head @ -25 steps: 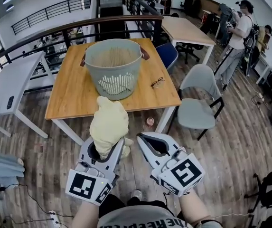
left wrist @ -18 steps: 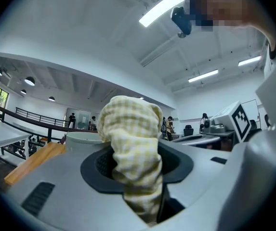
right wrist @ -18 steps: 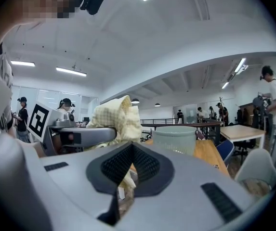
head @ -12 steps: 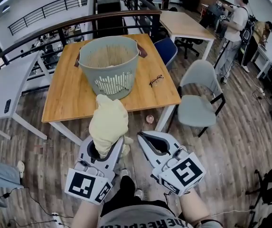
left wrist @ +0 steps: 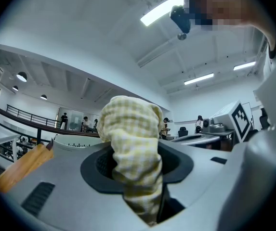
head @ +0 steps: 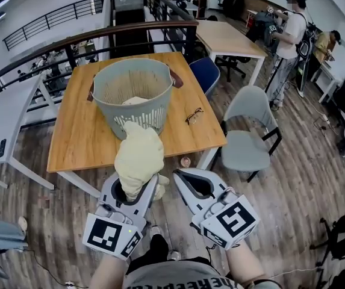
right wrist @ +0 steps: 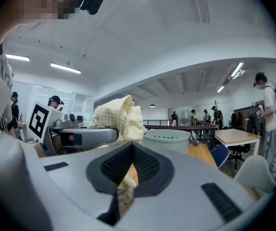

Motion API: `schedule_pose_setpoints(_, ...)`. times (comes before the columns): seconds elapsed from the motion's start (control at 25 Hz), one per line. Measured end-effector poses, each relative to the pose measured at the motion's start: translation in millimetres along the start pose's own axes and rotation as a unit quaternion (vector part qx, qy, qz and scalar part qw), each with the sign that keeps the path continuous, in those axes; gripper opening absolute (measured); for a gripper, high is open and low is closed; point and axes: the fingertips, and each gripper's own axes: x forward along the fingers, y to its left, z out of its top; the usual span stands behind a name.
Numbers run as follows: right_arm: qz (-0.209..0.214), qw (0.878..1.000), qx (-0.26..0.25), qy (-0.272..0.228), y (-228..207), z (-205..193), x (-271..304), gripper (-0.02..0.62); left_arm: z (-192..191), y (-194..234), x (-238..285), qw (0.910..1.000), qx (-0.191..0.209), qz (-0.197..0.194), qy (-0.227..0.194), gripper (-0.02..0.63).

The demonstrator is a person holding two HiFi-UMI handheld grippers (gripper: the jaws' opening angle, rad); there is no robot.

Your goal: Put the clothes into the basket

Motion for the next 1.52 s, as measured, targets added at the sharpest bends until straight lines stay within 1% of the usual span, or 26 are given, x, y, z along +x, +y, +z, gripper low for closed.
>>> schedule_pose_setpoints(0.48, -0.003, 1.000, -0.006, -0.003, -29, 14, 76, 0.009, 11, 70, 39, 0.9999, 0.003, -0.009, -0.014, 0.178)
schedule_pose_setpoints(0.84, -0.013, 1.000, -0.002, -0.006, -37, 9, 96, 0.009, 11, 91, 48, 0.9996, -0.002, -0.019, -0.023, 0.178)
schedule_pose_setpoints(1.04, -0.013, 1.000, 0.000, -0.004, -51, 10, 113, 0.009, 9, 106, 63, 0.9995, -0.009, -0.020, -0.021, 0.178)
schedule_pose_setpoints(1.24, 0.003, 1.000, -0.005, -0.008, -68, 6, 125, 0.009, 3, 114, 78, 0.9997, -0.006, -0.005, -0.025, 0.178)
schedule_pose_setpoints(1.36, 0.022, 1.000, -0.006, -0.010, -84, 12, 138, 0.009, 9, 124, 94, 0.9995, -0.006, 0.012, -0.029, 0.178)
schedule_pose_setpoints(1.52, 0.042, 0.999, -0.007, -0.012, -107, 18, 150, 0.009, 18, 129, 116, 0.9990, -0.008, 0.026, -0.035, 0.178)
